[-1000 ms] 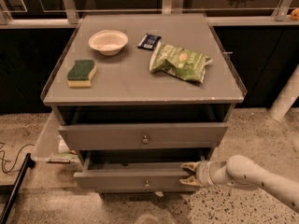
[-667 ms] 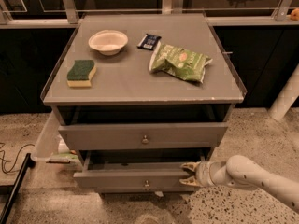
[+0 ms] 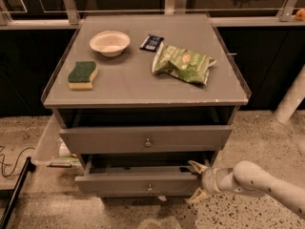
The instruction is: Open middle drawer
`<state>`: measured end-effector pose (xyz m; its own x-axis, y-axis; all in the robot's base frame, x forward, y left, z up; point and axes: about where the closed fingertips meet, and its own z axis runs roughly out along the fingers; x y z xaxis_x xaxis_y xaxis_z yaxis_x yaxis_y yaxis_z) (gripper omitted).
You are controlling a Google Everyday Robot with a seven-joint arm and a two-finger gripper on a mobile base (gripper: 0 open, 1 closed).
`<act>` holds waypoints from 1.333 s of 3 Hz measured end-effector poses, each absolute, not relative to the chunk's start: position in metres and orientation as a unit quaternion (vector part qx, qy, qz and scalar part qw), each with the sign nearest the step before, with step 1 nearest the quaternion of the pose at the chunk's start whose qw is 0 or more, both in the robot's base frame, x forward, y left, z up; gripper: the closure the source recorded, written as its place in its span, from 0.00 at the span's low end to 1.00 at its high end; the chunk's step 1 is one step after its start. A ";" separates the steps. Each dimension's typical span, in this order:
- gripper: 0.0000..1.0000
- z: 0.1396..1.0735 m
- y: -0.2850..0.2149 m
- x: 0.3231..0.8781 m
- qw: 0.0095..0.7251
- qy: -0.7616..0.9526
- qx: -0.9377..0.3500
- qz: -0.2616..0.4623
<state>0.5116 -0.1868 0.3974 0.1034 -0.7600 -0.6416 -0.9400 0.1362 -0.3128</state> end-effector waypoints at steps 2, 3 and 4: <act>0.61 0.395 -0.195 0.497 0.365 0.666 -0.635 0.138; 0.85 0.401 -0.195 0.497 0.365 0.666 -0.636 0.138; 1.00 0.401 -0.194 0.478 0.365 0.663 -0.638 0.145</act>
Offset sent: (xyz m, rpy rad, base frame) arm -0.0845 -0.0383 -0.0444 0.0974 0.1258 -0.0351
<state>0.4783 -0.1943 0.4006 0.0797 -0.7387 -0.6693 -0.9511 0.1446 -0.2728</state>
